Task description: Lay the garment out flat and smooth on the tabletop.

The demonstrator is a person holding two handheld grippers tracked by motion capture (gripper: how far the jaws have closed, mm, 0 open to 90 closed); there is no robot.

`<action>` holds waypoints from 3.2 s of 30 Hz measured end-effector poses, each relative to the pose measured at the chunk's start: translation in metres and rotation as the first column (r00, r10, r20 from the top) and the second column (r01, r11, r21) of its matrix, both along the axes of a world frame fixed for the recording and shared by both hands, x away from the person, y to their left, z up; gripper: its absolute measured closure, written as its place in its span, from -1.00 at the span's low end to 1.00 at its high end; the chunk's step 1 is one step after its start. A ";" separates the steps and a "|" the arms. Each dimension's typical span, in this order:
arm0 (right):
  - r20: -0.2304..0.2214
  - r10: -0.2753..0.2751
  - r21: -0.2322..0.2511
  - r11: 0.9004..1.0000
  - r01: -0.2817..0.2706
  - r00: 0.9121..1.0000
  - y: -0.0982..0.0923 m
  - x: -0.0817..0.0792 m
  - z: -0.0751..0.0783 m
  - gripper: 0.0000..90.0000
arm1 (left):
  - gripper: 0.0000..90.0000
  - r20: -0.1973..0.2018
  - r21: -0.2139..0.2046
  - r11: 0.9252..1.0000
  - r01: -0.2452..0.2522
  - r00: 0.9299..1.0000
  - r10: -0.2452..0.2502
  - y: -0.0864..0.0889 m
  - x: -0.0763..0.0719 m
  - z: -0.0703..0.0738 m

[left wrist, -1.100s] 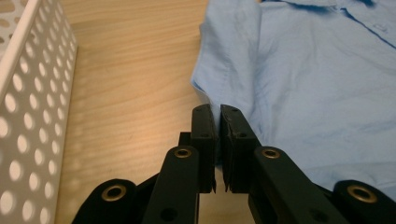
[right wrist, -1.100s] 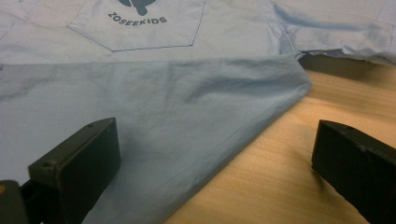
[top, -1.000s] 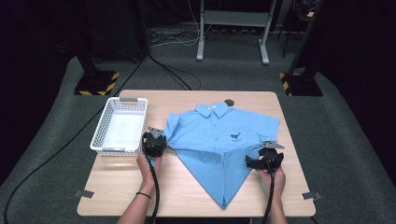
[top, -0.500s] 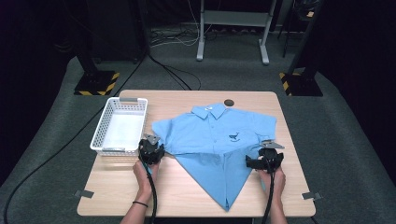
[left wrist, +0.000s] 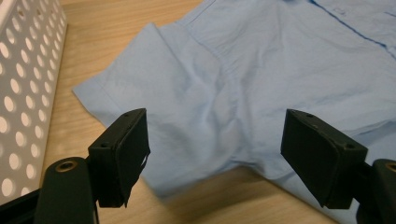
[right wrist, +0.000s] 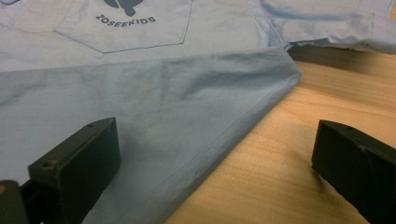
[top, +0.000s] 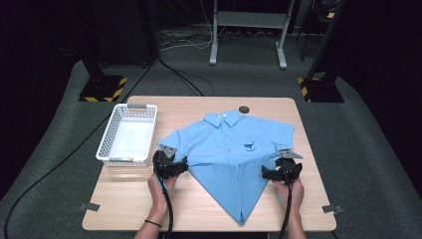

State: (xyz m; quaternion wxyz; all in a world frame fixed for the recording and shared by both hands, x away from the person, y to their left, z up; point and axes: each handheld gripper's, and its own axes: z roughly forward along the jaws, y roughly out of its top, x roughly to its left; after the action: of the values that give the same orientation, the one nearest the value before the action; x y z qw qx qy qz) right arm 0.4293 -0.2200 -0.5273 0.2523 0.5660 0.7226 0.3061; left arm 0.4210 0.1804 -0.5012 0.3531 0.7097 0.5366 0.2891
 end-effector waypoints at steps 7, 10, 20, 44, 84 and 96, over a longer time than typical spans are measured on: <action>0.000 -0.001 0.002 1.000 0.001 1.000 0.000 0.000 0.000 -0.99 | -0.65 -0.052 -0.095 0.993 0.068 0.996 -0.073 -0.004 -0.007 0.000; -0.002 -0.002 0.003 1.000 0.002 1.000 0.000 0.000 0.000 -0.99 | -0.71 -0.093 -0.143 0.978 0.150 0.982 -0.165 -0.012 -0.010 -0.005; 0.001 -0.010 0.000 1.000 0.010 1.000 0.001 0.000 0.000 -0.99 | -0.84 -0.165 -0.106 0.976 0.191 0.964 -0.207 -0.025 0.010 -0.023; -0.024 -0.047 0.017 0.999 0.048 0.999 0.007 0.017 0.000 -1.00 | -0.89 -0.144 -0.011 0.984 0.175 0.974 -0.175 -0.025 0.049 -0.027; -0.017 -0.033 0.012 0.999 0.034 0.999 0.007 0.054 0.001 -1.00 | -1.00 -0.158 0.003 0.984 0.176 0.972 -0.173 -0.009 0.020 -0.027; -0.005 -0.021 0.123 0.992 0.022 1.000 0.004 0.024 0.011 -1.00 | -1.00 -0.157 0.003 0.983 0.183 0.971 -0.180 -0.009 0.012 -0.028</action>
State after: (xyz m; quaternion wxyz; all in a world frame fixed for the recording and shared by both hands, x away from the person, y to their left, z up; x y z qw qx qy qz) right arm 0.4536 -0.2163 -0.5166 0.2189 0.5888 0.6968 0.3462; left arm 0.4330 0.1715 -0.5288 0.3287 0.7794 0.4928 0.2039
